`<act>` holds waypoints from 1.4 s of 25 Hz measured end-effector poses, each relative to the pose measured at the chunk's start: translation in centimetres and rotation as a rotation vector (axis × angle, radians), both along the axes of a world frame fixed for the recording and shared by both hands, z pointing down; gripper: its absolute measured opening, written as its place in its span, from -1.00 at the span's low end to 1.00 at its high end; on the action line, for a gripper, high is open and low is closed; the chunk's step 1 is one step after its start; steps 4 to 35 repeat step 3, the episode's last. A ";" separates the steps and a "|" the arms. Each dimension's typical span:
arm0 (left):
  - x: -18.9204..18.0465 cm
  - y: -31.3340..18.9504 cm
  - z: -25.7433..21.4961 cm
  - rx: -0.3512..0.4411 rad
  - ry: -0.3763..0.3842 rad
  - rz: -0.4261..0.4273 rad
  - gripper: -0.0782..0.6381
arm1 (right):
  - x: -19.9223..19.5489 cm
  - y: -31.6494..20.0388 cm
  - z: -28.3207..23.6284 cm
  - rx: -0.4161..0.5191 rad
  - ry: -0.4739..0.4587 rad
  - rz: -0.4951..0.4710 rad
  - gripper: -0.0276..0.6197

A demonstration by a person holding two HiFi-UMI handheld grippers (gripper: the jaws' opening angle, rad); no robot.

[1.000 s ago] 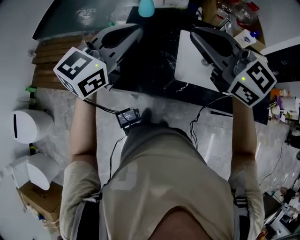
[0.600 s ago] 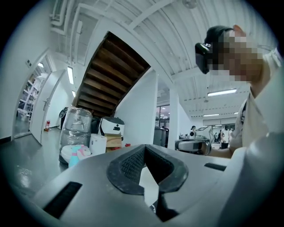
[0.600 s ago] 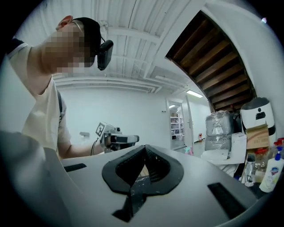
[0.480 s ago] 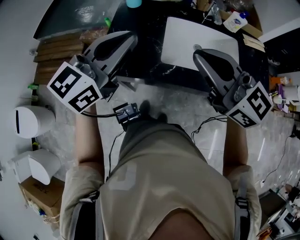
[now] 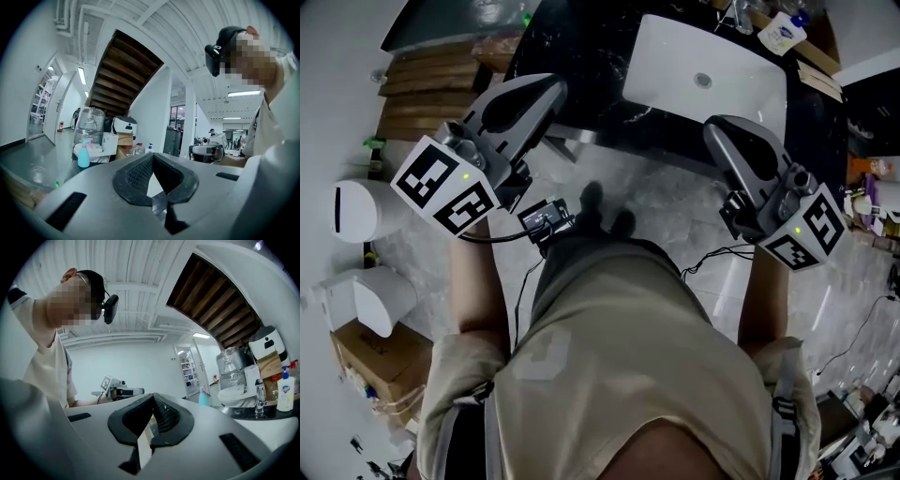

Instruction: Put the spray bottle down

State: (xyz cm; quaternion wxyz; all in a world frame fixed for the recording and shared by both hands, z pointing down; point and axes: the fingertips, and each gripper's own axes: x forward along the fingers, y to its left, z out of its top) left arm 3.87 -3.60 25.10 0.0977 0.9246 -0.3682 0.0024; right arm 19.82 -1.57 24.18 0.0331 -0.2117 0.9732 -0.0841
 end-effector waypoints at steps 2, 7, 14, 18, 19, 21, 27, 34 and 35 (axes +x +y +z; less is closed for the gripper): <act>0.0 0.3 0.1 0.001 -0.006 -0.014 -0.75 | 0.0 0.5 0.4 -0.013 -0.007 -0.013 -0.85; 0.0 0.5 0.1 0.004 -0.010 -0.023 -0.75 | 0.0 0.7 0.6 -0.020 -0.012 -0.020 -0.85; 0.0 0.5 0.1 0.004 -0.010 -0.023 -0.75 | 0.0 0.7 0.6 -0.020 -0.012 -0.020 -0.85; 0.0 0.5 0.1 0.004 -0.010 -0.023 -0.75 | 0.0 0.7 0.6 -0.020 -0.012 -0.020 -0.85; 0.0 0.5 0.1 0.004 -0.010 -0.023 -0.75 | 0.0 0.7 0.6 -0.020 -0.012 -0.020 -0.85; 0.0 0.5 0.1 0.004 -0.010 -0.023 -0.75 | 0.0 0.7 0.6 -0.020 -0.012 -0.020 -0.85; 0.0 0.5 0.1 0.004 -0.010 -0.023 -0.75 | 0.0 0.7 0.6 -0.020 -0.012 -0.020 -0.85; 0.0 0.5 0.1 0.004 -0.010 -0.023 -0.75 | 0.0 0.7 0.6 -0.020 -0.012 -0.020 -0.85; 0.0 0.5 0.1 0.004 -0.010 -0.023 -0.75 | 0.0 0.7 0.6 -0.020 -0.012 -0.020 -0.85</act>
